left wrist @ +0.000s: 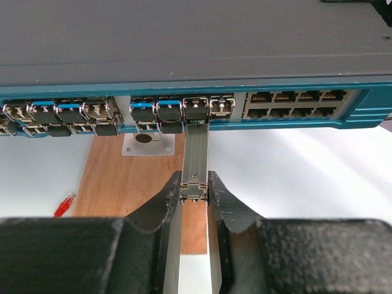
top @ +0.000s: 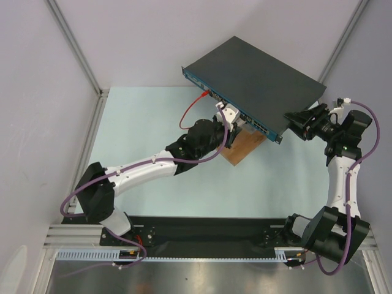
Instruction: Insert the plug into the switch port
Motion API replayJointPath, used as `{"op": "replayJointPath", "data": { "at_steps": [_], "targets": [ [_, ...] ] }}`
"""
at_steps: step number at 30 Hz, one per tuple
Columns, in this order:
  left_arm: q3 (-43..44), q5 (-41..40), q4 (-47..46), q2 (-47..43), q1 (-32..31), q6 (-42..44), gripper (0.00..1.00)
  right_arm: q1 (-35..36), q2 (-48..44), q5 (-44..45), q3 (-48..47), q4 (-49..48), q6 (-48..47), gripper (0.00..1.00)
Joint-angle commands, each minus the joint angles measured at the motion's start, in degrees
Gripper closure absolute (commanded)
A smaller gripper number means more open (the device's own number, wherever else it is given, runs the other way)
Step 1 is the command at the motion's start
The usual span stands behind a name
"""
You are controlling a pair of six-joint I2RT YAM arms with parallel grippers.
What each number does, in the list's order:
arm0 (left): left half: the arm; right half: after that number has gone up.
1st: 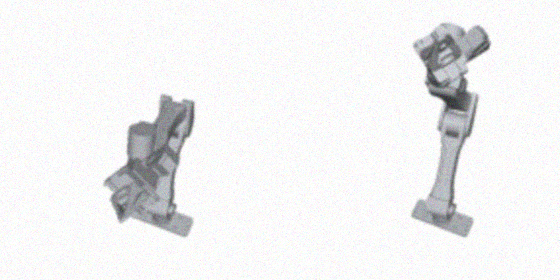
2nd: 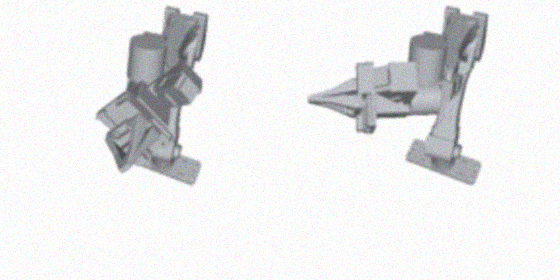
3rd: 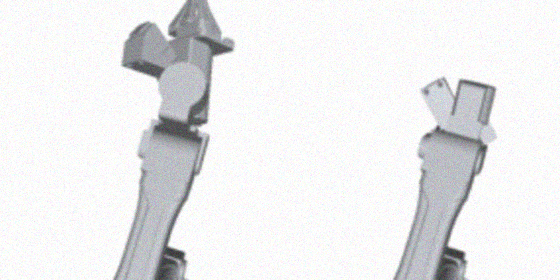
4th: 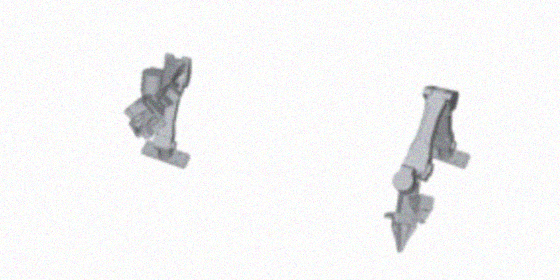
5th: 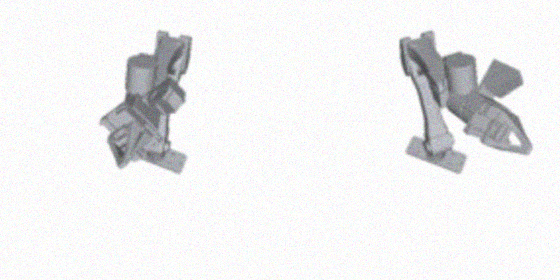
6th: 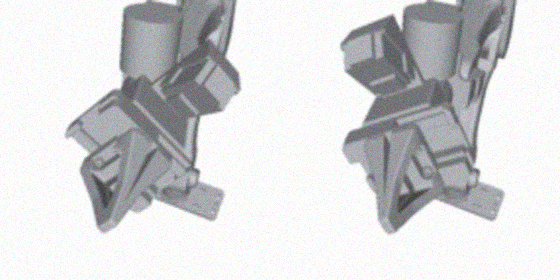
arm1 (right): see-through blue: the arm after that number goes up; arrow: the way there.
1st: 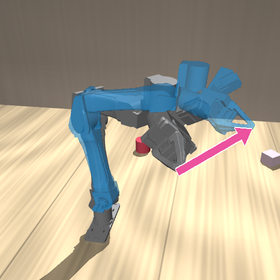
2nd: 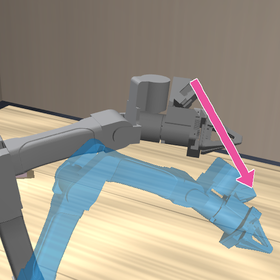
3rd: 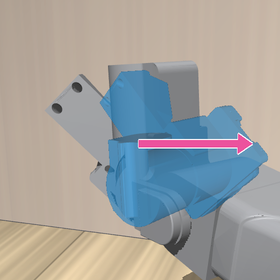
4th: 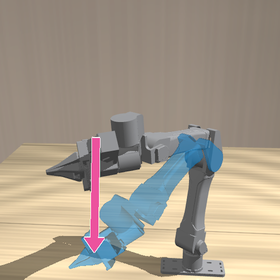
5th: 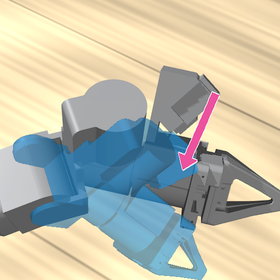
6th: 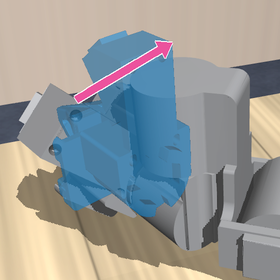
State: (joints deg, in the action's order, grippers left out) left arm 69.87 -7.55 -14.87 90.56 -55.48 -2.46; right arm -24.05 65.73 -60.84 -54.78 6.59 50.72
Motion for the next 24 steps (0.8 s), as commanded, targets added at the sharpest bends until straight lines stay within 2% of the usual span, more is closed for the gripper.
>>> {"op": "replayJointPath", "data": {
  "at_steps": [1, 24],
  "targets": [
    [1.5, -1.5, -1.39, -0.91, -0.15, 1.4, 1.0, 1.99, -0.87, -0.42, -1.29, -1.05, -7.57, 1.0],
    [1.94, -3.88, 0.37, 0.58, 0.2, 4.22, 1.0, 2.17, -0.61, -0.68, -2.34, -0.09, -8.53, 1.0]
  ]
}}
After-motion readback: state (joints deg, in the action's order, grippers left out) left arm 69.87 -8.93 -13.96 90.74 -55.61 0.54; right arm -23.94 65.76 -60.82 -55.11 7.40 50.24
